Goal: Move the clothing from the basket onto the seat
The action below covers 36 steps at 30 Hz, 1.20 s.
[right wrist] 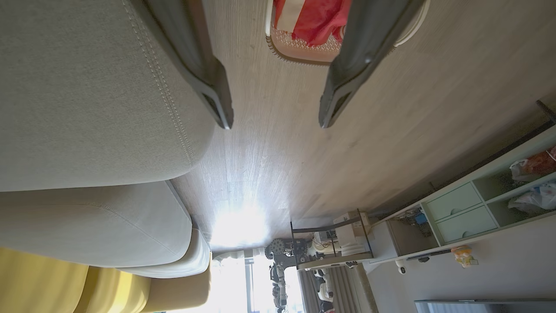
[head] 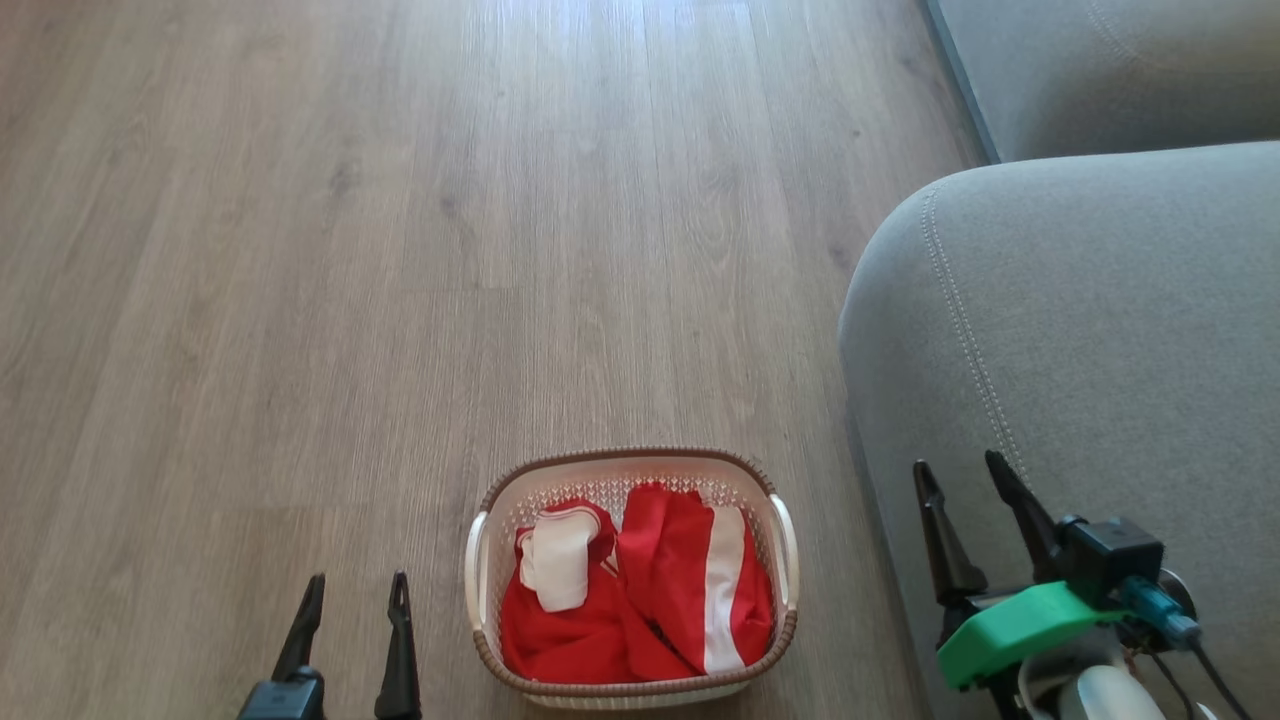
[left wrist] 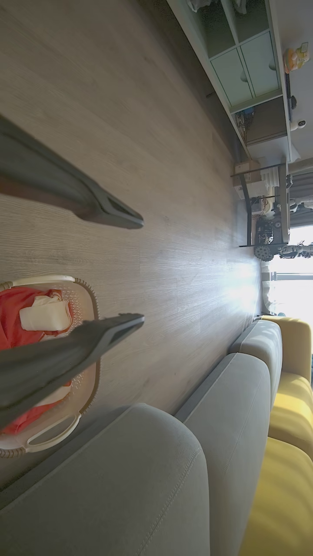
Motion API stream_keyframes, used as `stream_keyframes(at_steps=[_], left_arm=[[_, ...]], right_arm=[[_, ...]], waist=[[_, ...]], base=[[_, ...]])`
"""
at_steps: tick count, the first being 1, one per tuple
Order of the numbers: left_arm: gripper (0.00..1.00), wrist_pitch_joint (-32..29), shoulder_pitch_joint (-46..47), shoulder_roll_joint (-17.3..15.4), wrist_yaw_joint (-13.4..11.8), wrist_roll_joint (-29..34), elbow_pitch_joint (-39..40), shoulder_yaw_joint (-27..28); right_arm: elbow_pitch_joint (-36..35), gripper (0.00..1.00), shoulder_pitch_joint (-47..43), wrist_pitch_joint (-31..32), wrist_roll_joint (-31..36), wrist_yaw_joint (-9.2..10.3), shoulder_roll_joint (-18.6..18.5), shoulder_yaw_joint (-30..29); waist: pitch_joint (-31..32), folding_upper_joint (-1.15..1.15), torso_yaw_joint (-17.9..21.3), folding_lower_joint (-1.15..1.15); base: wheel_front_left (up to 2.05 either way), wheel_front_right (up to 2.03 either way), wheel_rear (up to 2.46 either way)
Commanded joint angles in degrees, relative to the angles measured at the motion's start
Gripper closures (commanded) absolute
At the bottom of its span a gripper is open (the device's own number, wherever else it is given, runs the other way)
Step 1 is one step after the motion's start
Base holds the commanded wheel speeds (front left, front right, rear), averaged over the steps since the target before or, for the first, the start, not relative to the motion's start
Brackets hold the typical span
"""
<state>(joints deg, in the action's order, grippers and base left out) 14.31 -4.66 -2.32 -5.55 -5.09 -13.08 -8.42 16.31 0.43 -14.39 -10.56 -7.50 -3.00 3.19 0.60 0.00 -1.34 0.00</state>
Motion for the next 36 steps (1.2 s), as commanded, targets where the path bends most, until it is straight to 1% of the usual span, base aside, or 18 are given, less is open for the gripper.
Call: stream_keyframes(at_steps=[1,8,15,20,25,31,36], left_arm=[[0.0,0.7,2.0,-0.6,0.0,-0.1,1.6,1.2],[0.0,0.7,3.8,-0.6,0.4,0.0,0.5,-0.9],[0.0,0.7,9.3,-0.6,1.2,-0.1,-3.4,-4.6],[0.0,0.7,15.6,-0.6,2.0,-1.1,-7.8,-8.4],[0.0,0.7,23.1,-0.6,2.4,-2.2,-13.5,-12.8],[0.0,0.7,32.9,-0.6,3.2,-3.8,-21.9,-19.4],[0.0,0.6,41.3,-0.6,3.4,-5.8,-29.4,-24.8]], right_arm=[[-2.1,0.0,1.2,-0.6,0.4,0.01,0.1,0.5],[-3.1,0.0,1.7,-0.6,1.1,0.01,0.1,-0.7],[-5.5,0.0,4.9,-0.6,1.8,0.01,0.1,-2.0],[-7.8,0.0,9.0,-0.6,2.6,0.01,0.1,-3.7],[-10.5,0.0,14.2,-0.6,3.0,0.01,0.1,-4.9],[-14.2,0.0,19.9,-0.6,3.0,0.01,0.1,-5.4],[-18.6,0.0,23.6,-0.6,2.6,0.01,0.1,-5.5]], waist=[[-0.4,0.0,0.0,0.0],[-2.6,0.0,0.1,0.0],[-8.7,0.0,0.2,0.0],[-15.4,0.0,0.5,0.0],[-23.3,0.0,1.9,0.0],[-32.7,0.0,4.0,0.0],[-39.9,0.0,5.5,0.0]], base=[[0.0,0.0,0.0],[0.0,0.0,0.0],[0.0,0.0,0.0],[0.0,0.0,0.0],[0.0,0.0,0.0],[0.0,0.0,0.0],[0.0,0.0,0.0]])
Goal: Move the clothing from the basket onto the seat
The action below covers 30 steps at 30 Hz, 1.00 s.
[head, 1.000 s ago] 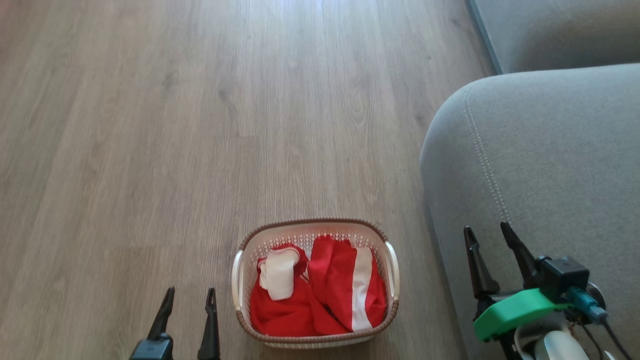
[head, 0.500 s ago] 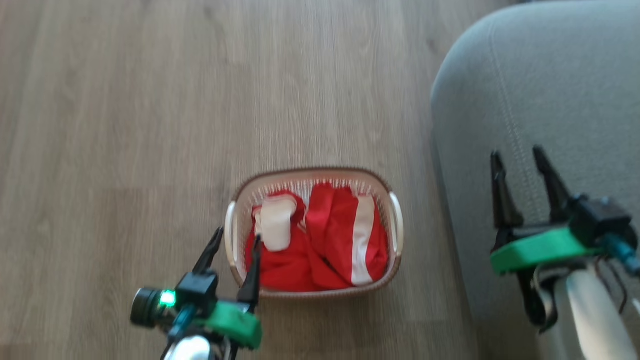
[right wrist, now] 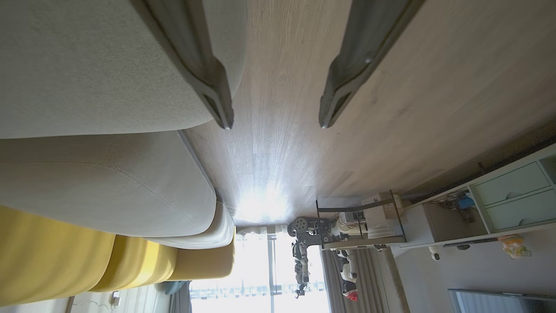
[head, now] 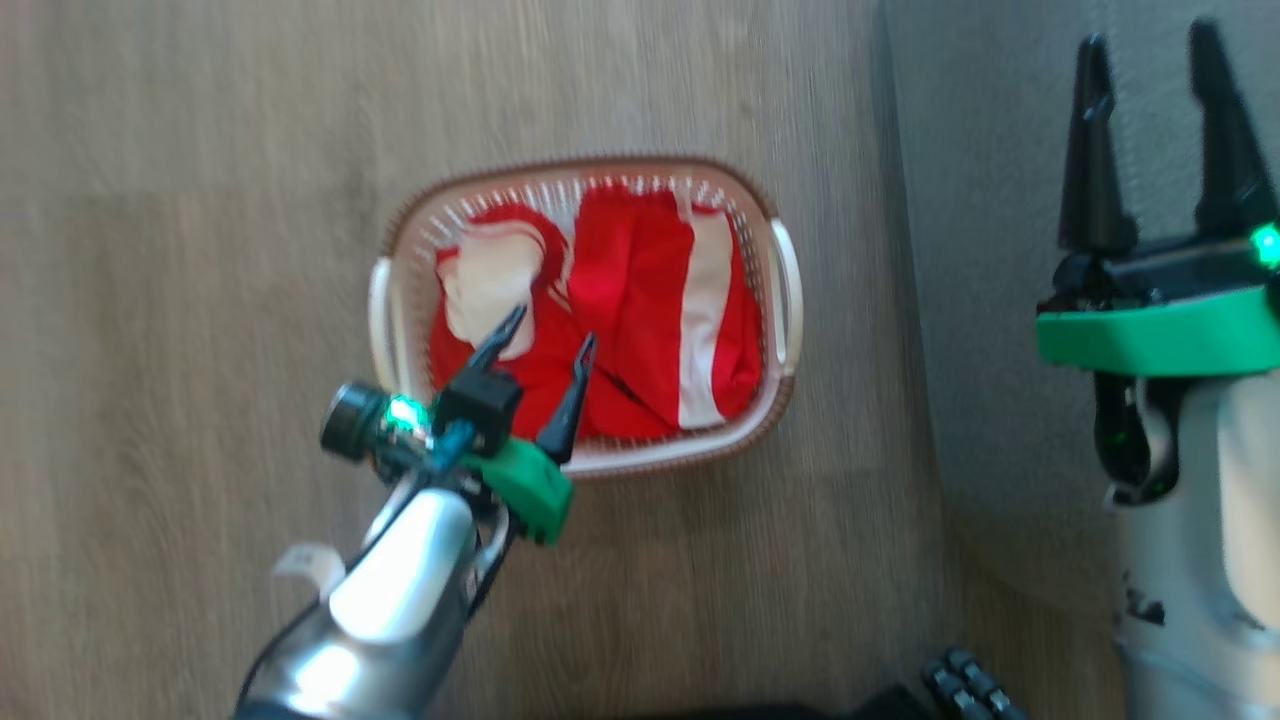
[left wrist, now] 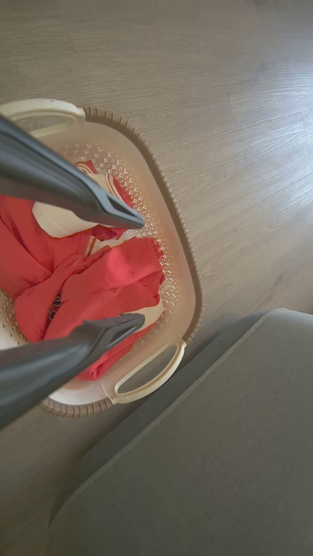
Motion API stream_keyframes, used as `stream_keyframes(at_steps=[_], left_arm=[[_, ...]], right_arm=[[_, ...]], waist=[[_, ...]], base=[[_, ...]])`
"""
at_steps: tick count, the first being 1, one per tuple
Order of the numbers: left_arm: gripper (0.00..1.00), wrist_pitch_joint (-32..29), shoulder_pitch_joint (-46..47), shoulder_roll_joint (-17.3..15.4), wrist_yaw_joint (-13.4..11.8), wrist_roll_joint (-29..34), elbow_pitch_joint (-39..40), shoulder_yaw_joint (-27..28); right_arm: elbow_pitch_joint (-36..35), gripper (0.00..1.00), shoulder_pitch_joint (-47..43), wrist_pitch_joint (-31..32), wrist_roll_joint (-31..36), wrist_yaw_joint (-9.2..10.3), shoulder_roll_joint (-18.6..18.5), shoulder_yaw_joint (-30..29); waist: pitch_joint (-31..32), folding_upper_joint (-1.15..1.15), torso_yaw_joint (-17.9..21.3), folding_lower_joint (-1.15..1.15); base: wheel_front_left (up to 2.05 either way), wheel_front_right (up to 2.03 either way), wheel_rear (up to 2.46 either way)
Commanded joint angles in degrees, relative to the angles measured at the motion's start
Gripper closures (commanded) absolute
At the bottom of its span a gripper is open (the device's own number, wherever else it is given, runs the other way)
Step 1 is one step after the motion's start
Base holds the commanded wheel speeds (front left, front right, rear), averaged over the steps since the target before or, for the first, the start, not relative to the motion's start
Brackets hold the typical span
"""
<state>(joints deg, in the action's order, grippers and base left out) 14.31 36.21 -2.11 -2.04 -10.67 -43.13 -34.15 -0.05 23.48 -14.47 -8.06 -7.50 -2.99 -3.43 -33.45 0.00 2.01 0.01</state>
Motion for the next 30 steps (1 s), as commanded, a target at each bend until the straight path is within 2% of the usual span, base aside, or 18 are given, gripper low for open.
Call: stream_keyframes(at_steps=[1,8,19,23,29,30], left_arm=[[0.0,0.6,2.1,-0.8,-0.2,-0.6,-0.8,0.0],[0.0,-0.2,10.5,-0.8,-0.2,-4.4,-10.6,-4.5],[0.0,-0.7,16.6,-0.8,0.1,-7.8,-19.5,-8.1],[0.0,-0.7,18.8,-0.8,-0.9,-9.0,-22.0,-8.3],[0.0,-0.8,21.5,-0.8,-4.7,-10.3,-26.2,-7.7],[0.42,-0.8,21.7,-0.8,-4.9,-10.6,-26.5,-7.5]], right_arm=[[-3.1,0.0,1.2,-0.5,-0.1,0.01,0.1,1.2],[-7.8,0.0,3.7,-0.5,-1.1,0.01,0.1,3.0],[-10.7,0.0,4.3,-0.5,-2.9,0.01,0.1,5.3],[-11.3,0.0,4.7,-0.5,-3.5,0.01,0.1,5.8],[-12.0,0.0,5.1,-0.5,-4.2,0.01,0.1,6.3],[-12.0,0.0,5.2,-0.5,-4.3,0.01,0.1,6.4]], waist=[[-7.3,0.0,2.6,-0.01],[-13.4,0.0,4.9,-0.01],[-16.6,0.0,7.5,-0.01],[-17.6,0.0,8.3,-0.01],[-18.4,0.0,9.3,-0.01],[-18.5,0.0,9.4,-0.01]], base=[[0.0,0.0,0.0],[0.0,0.0,0.0],[0.0,0.0,0.0],[0.0,0.0,0.0],[0.0,0.0,0.0],[0.0,0.0,0.0]])
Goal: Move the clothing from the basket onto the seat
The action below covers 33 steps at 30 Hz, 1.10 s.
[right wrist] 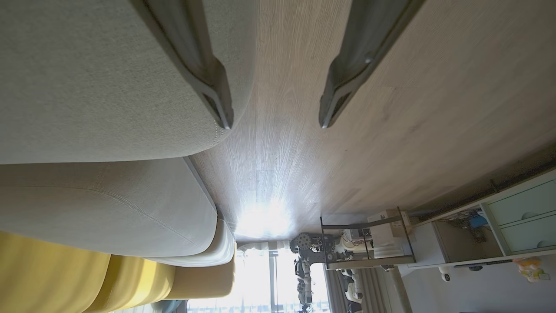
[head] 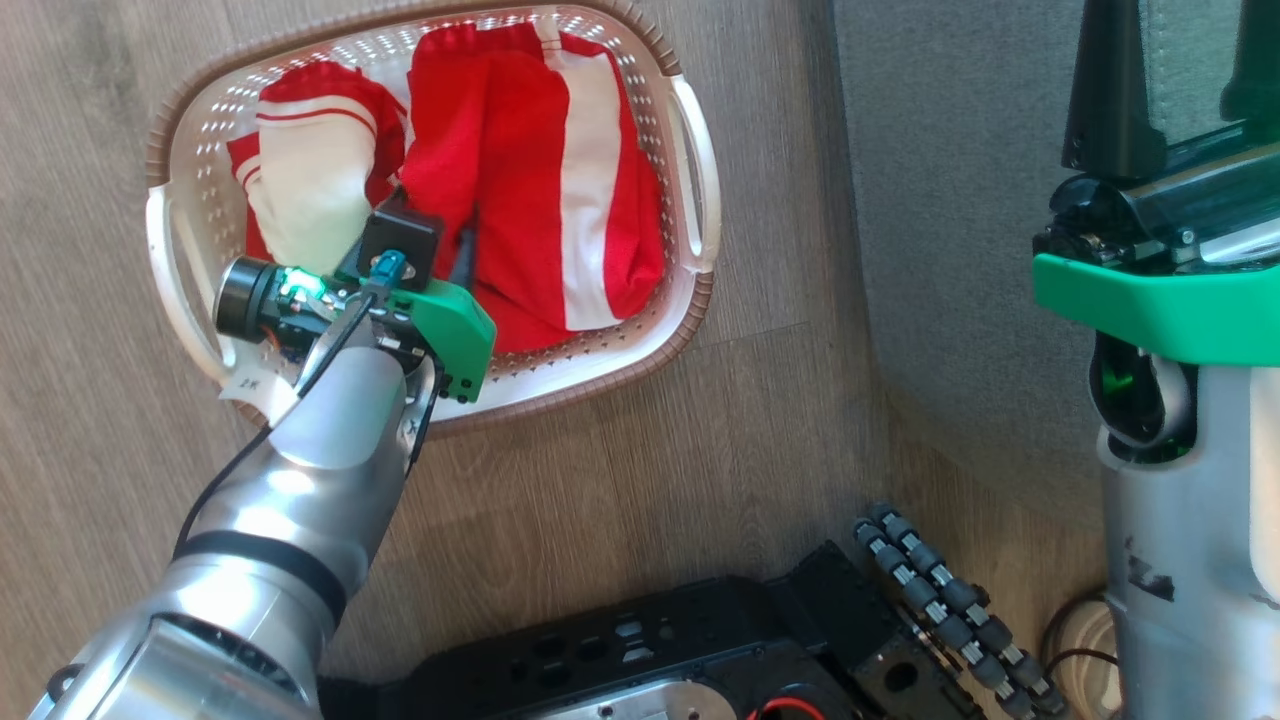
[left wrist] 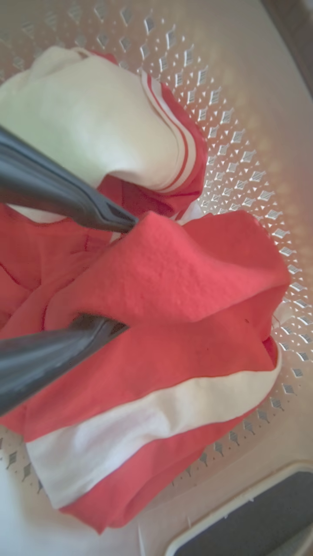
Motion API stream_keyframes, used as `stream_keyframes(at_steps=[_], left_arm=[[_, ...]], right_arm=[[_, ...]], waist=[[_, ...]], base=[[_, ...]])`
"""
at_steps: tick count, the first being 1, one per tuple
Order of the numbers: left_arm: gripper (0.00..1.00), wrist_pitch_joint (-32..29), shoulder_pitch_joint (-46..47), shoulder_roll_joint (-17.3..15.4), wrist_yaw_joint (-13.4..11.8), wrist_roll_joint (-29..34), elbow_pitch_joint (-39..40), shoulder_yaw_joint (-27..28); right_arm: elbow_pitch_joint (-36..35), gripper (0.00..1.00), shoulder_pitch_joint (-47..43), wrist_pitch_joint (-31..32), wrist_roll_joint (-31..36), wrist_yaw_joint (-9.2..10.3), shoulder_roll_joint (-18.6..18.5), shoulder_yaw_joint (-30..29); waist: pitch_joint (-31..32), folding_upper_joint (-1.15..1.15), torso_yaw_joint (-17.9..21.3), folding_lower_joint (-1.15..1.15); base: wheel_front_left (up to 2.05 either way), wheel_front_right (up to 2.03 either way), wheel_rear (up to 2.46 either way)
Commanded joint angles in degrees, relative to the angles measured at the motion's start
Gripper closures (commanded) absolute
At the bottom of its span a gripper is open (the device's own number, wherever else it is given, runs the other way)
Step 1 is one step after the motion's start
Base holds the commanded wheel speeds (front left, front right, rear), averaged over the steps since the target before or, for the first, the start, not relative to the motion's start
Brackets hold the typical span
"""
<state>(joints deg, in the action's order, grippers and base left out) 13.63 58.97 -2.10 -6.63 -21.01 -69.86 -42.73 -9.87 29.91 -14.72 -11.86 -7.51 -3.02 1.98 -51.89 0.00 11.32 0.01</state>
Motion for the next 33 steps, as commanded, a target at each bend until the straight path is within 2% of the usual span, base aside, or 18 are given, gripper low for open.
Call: stream_keyframes(at_steps=[1,2,3,12,17,25,33], left_arm=[[0.6,0.0,-0.9,-0.8,-0.3,-0.7,0.2,1.2],[0.77,0.1,-0.9,-0.8,-0.1,-1.1,0.2,1.3],[1.0,0.2,-1.1,-0.8,0.2,-1.4,0.4,1.1],[1.0,1.2,-4.0,-0.8,1.1,-4.1,4.2,0.0],[1.0,1.3,-6.1,-0.8,0.3,-4.6,8.1,-0.5],[1.0,1.4,-10.8,-0.8,-0.7,-4.2,17.2,0.3],[1.0,1.4,-14.8,-0.8,0.0,-4.1,21.0,0.9]], right_arm=[[-2.2,0.0,-1.3,-0.3,-0.6,0.02,0.1,1.0],[-2.2,0.0,-1.3,-0.3,-0.7,0.02,0.1,1.1],[-2.1,0.0,-1.3,-0.3,-0.7,0.02,0.1,1.1],[-0.3,0.0,-1.7,-0.3,-1.2,0.02,0.1,1.7],[1.6,0.0,-2.8,-0.3,-0.5,0.02,0.1,3.2],[8.1,0.0,-8.3,-0.3,1.7,0.02,0.1,3.3],[13.2,0.0,-14.8,-0.3,2.8,0.02,0.1,3.2]], waist=[[0.0,0.0,0.2,-0.01],[0.1,0.0,0.2,-0.01],[0.3,0.0,0.2,-0.01],[6.2,0.0,-1.1,-0.01],[11.8,0.0,-2.6,-0.01],[25.6,0.0,-6.6,-0.01],[37.2,0.0,-9.5,-0.01]], base=[[0.0,0.0,0.0],[0.0,0.0,0.0],[0.0,0.0,0.0],[0.0,0.0,0.0],[0.0,0.0,0.0],[0.0,0.0,0.0],[0.0,0.0,0.0]])
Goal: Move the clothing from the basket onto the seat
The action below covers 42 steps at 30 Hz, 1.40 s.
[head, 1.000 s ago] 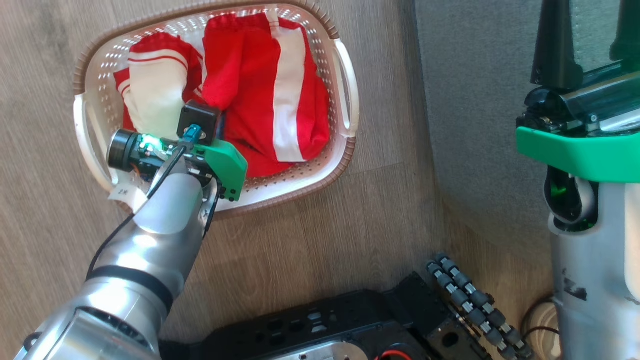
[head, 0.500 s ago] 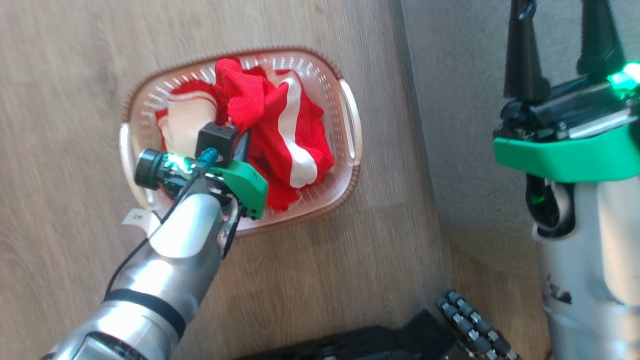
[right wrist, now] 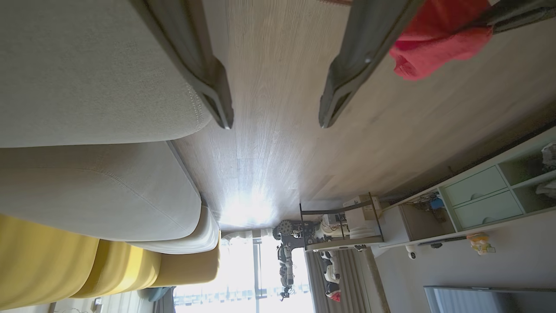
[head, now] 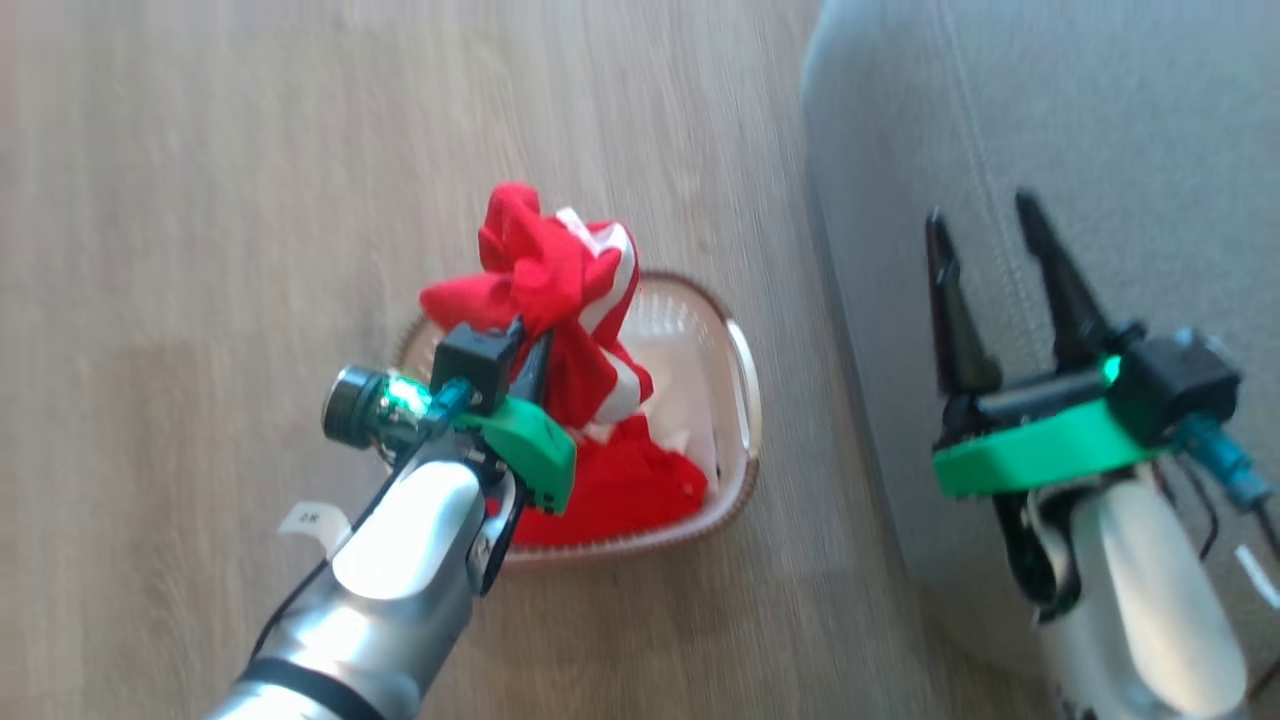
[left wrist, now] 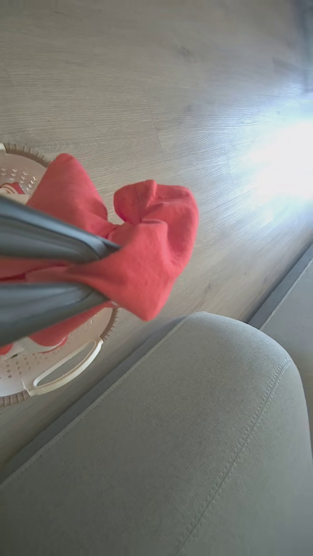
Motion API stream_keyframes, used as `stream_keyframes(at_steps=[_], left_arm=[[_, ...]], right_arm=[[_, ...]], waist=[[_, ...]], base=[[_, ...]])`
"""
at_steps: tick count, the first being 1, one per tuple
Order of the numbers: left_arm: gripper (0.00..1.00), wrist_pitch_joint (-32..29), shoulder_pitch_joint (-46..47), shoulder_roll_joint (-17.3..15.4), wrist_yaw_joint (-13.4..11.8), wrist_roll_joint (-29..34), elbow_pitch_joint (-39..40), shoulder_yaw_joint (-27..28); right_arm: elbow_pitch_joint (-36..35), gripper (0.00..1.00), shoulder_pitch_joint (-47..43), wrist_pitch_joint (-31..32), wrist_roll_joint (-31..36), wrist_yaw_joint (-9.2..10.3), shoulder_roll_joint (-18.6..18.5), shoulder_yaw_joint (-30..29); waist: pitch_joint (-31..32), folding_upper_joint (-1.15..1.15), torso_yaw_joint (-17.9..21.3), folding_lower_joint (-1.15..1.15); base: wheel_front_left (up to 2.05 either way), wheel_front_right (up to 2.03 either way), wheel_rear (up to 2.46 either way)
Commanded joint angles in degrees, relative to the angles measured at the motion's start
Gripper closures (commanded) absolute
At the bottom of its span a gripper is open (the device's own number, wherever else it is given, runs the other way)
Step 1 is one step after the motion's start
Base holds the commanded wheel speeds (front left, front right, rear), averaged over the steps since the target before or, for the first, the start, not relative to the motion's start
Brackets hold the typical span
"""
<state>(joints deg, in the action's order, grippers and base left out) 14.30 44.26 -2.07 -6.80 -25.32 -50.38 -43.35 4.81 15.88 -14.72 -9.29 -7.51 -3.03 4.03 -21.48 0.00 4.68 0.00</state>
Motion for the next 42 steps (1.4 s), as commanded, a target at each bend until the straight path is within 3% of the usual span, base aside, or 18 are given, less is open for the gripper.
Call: stream_keyframes(at_steps=[1,8,13,26,42], left_arm=[[1.0,0.7,-0.5,-0.9,0.4,0.1,1.7,1.5],[1.0,-1.3,-2.1,-1.2,2.2,-1.5,3.3,1.3],[1.0,-5.4,-2.1,-1.9,3.0,-2.7,6.3,1.1],[1.0,-13.7,0.9,-2.5,3.4,-4.0,16.0,0.1],[1.0,-17.2,2.4,-1.5,3.2,-5.2,23.6,-2.6]], right_arm=[[-0.8,0.0,-1.7,-0.3,0.2,0.02,0.1,1.2],[3.6,0.0,-9.2,-0.3,-0.3,0.02,0.1,2.2],[5.5,0.0,-12.7,-0.3,-0.9,0.02,0.1,3.7],[9.5,0.0,-11.8,-0.3,-2.0,0.02,0.1,10.2],[20.0,0.0,-1.3,-0.3,-3.4,0.02,0.1,20.7]], waist=[[8.4,0.0,-3.2,0.0],[18.8,0.0,-5.3,0.0],[22.8,0.0,-6.3,0.0],[26.7,0.0,-7.5,0.0],[28.1,0.0,-9.6,0.0]], base=[[0.0,0.0,0.0],[0.0,0.0,0.0],[0.0,0.0,0.0],[0.0,0.0,0.0],[0.0,0.0,0.0]])
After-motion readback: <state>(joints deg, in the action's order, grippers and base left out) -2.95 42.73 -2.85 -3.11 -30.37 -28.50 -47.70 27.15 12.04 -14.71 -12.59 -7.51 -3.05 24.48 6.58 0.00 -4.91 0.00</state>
